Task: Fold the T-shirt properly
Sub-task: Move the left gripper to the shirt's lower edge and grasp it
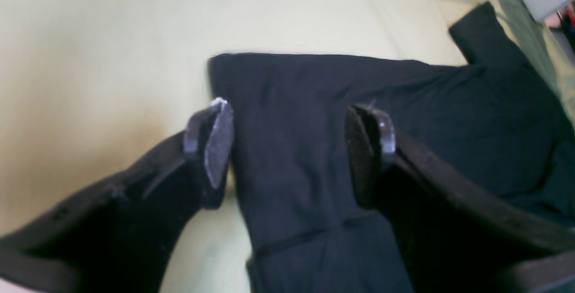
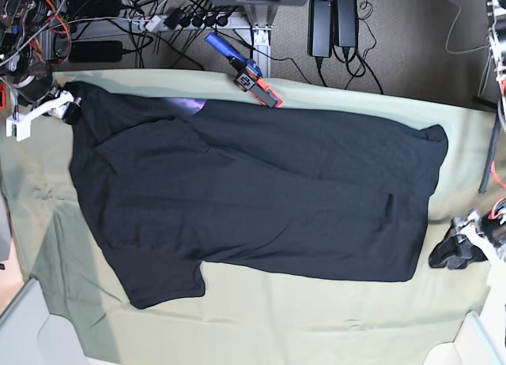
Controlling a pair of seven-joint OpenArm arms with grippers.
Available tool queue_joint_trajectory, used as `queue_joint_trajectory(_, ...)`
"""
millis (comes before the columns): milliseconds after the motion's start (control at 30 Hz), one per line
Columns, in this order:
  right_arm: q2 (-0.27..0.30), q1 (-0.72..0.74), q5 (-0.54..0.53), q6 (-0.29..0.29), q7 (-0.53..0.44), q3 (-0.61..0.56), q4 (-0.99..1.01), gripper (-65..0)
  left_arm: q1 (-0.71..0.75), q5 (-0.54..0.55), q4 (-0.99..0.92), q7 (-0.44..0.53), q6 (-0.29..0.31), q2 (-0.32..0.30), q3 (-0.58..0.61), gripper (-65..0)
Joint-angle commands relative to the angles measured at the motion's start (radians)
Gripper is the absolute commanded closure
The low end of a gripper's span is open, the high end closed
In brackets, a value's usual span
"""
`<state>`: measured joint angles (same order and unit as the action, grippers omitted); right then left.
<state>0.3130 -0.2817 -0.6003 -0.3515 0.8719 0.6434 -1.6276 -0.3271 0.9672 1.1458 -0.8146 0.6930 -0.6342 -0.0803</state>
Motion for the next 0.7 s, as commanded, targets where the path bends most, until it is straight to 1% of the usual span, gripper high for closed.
queue_joint_trajectory(0,0.019,0.026,-0.021,-0.063,-0.014,0.011,-0.018,-35.4,-0.025,-0.002,0.014,0.026,0.005,-0.011,0.008,-42.3)
queue_joint_trajectory(167,0.020,0.121,-0.035,-0.061,0.060,0.053,-0.029,-35.4,-0.022,-0.042,0.014,0.025,0.005,-0.003,0.069,-42.3)
queue_joint_trajectory(267,0.022,0.143,-0.037,-0.041,0.054,0.052,-0.026,-35.4,-0.022,-0.038,0.014,0.031,0.005,-0.002,0.076,-42.3)
queue_joint_trajectory(400,0.022,0.193,-0.035,-0.040,0.033,0.028,-0.014,-35.4,-0.022,-0.051,0.013,0.045,0.005,0.004,0.076,-42.3)
queue_joint_trajectory(467,0.022,0.238,-0.021,-0.040,0.026,0.008,0.004,-35.4,-0.022,-0.084,0.003,0.077,-0.037,0.012,0.076,-42.3)
queue_joint_trajectory(567,0.022,0.309,0.006,-0.038,0.021,-0.035,0.067,-35.4,-0.031,-0.179,-0.039,0.146,-0.101,0.030,0.076,-42.3)
queue_joint_trajectory(633,0.020,0.355,0.017,-0.038,0.016,-0.071,0.136,-35.4,-0.060,-0.210,-0.101,0.161,-0.126,0.041,0.076,-42.3)
queue_joint_trajectory(667,0.019,0.375,0.018,-0.038,0.013,-0.090,0.173,-35.4,-0.080,-0.212,-0.139,0.168,-0.129,0.045,0.076,-42.3)
